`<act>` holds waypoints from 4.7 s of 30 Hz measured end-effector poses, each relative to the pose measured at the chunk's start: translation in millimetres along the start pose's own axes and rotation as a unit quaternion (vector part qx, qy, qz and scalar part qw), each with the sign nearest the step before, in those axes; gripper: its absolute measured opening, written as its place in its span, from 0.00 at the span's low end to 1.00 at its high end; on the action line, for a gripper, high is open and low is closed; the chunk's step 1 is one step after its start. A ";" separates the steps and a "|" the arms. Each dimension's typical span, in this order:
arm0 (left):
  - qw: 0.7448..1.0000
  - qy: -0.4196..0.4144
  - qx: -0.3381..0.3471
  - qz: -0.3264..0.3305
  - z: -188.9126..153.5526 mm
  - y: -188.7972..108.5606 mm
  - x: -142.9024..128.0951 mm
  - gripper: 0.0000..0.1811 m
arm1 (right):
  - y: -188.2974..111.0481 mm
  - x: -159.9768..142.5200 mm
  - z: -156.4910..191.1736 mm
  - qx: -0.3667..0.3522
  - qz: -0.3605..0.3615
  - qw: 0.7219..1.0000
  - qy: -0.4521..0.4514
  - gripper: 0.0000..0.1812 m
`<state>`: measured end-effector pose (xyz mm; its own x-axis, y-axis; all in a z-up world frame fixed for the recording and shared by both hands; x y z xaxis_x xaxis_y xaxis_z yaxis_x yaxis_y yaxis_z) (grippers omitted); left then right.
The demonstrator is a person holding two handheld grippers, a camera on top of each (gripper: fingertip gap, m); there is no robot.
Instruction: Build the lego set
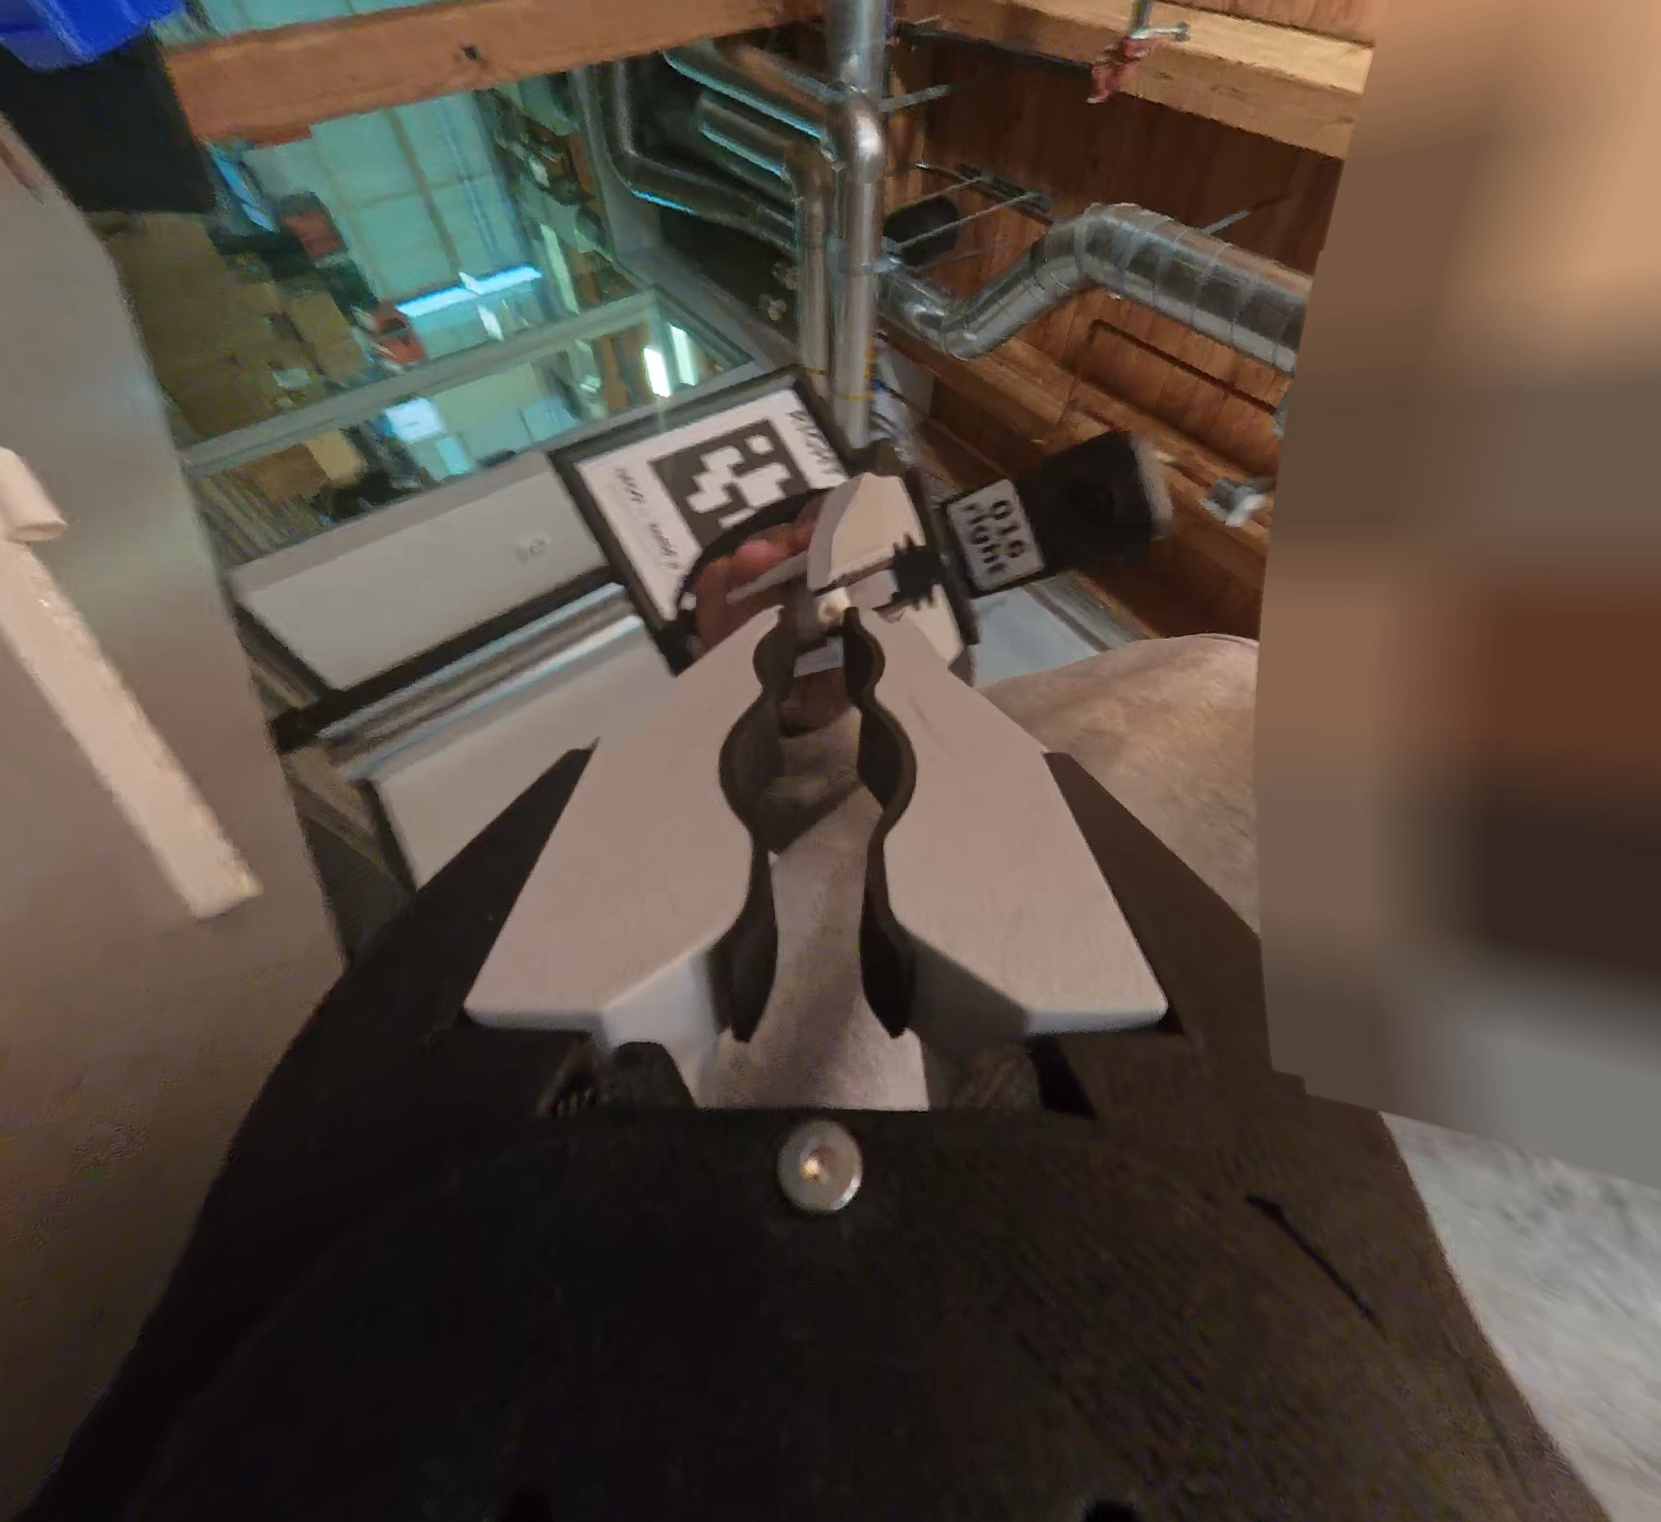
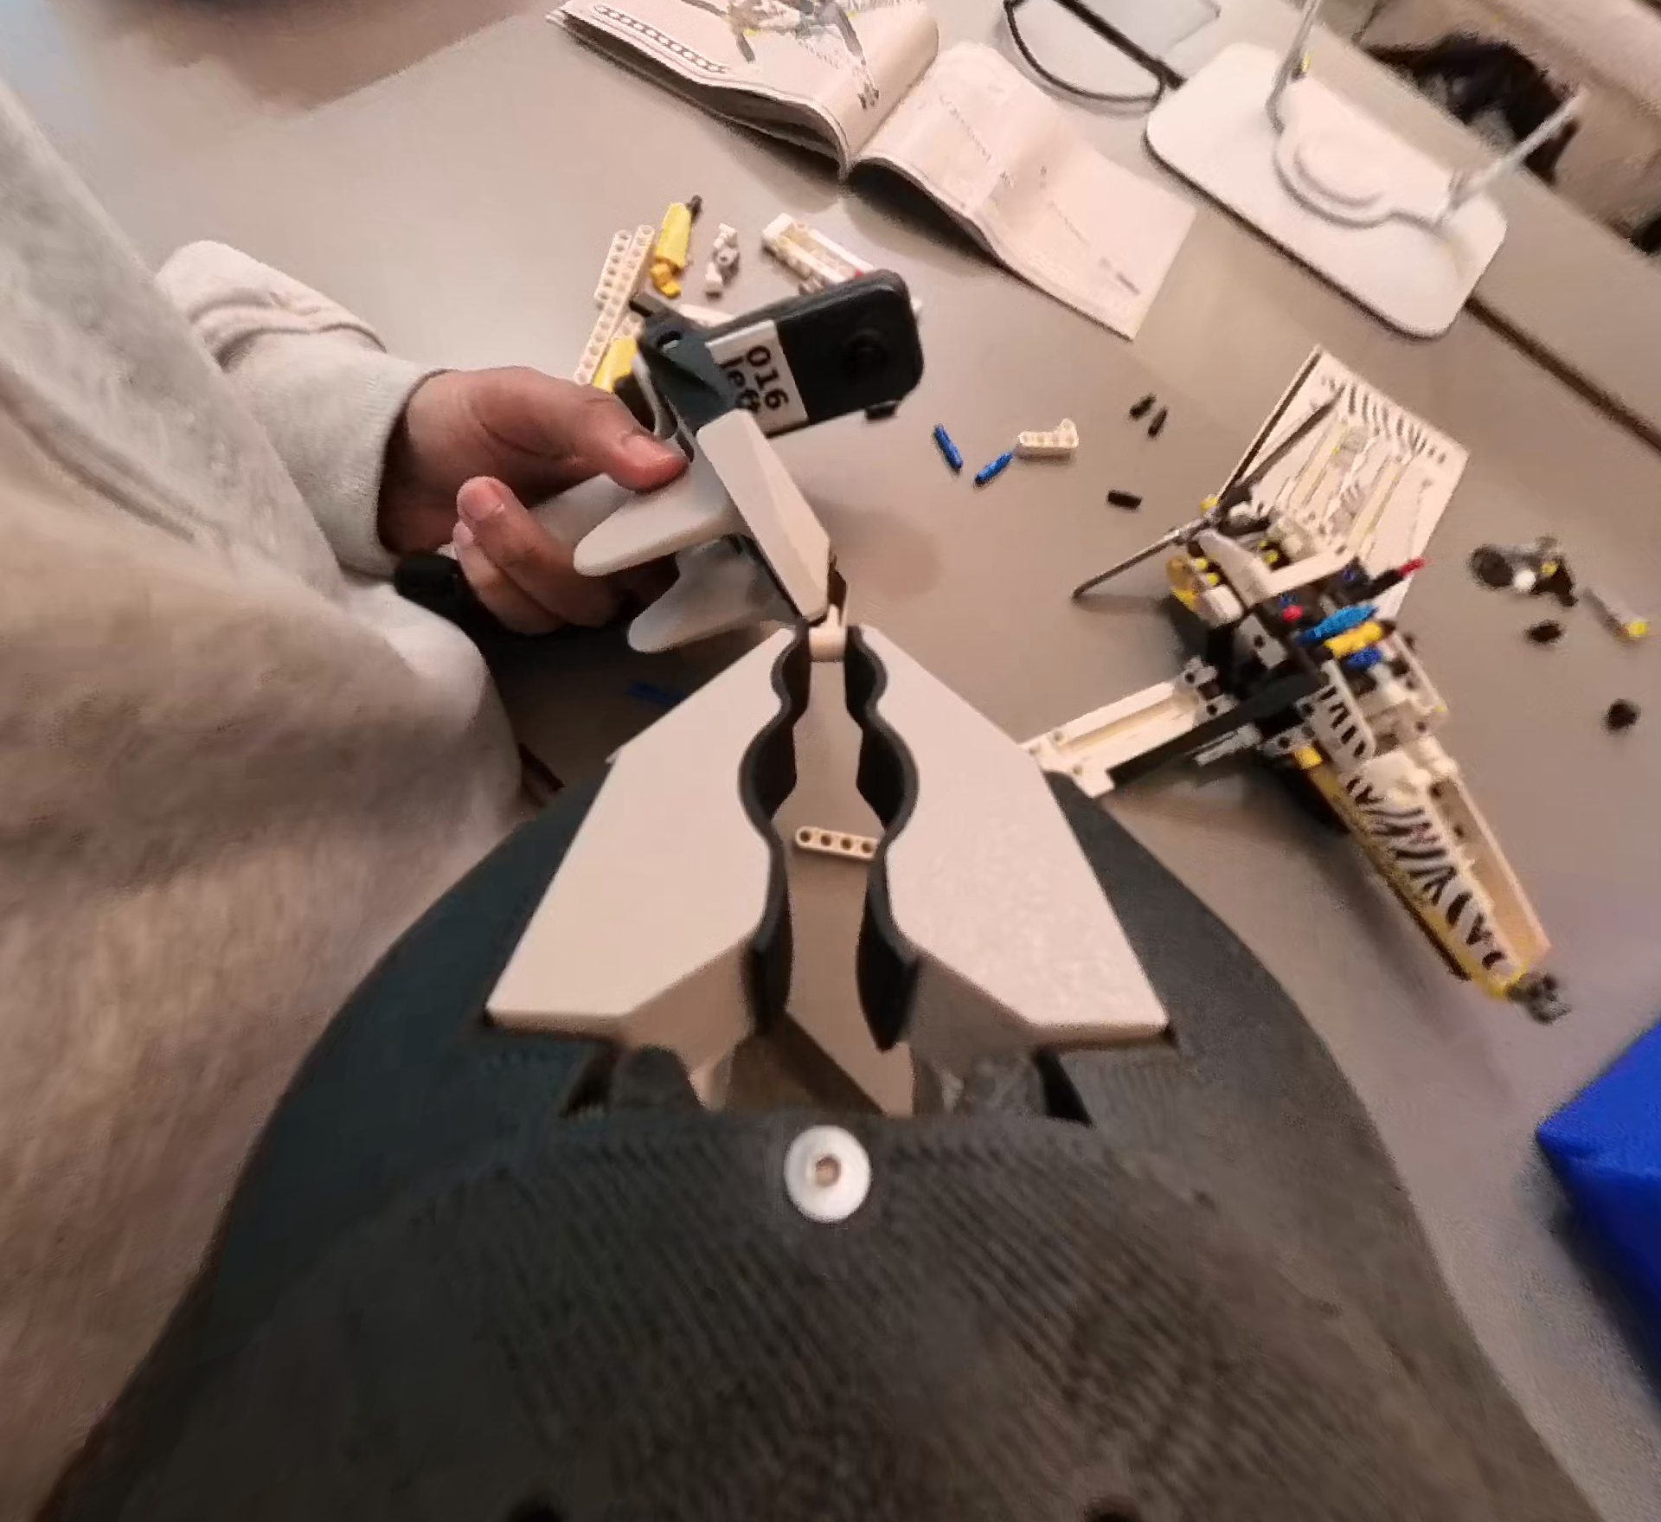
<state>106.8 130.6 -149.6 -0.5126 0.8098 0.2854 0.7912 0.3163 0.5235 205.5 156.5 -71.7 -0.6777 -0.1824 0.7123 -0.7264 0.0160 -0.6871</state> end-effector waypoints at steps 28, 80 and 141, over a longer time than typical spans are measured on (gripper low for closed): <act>0.694 0.268 0.637 0.202 55.9 13.9 -39.0 0.19 | 63.9 -77.8 -18.5 0.107 0.297 0.949 -0.002 0.03; 0.818 0.141 0.538 0.144 58.7 1.8 -29.3 0.02 | 85.4 -56.2 -16.7 0.119 0.450 0.884 -0.050 0.03; 0.820 0.140 0.534 0.152 59.8 2.4 -30.0 0.02 | 72.7 -71.4 -16.5 0.146 0.282 0.940 -0.127 0.03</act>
<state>144.0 136.6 -205.0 -0.1754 0.8332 0.5244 0.6611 0.4944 -0.5644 199.2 186.9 -170.2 -0.8698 -0.4552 0.1903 -0.1718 -0.0821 -0.9817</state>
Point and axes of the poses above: each gripper's, where its closed fingertips meet, y out along the fingers, x out of its top, z = x × y across the jaws, the point moved 7 cm from there along -y, back along the fingers, and after that the axes turned 6 degrees about z, right-handed, at the moved point
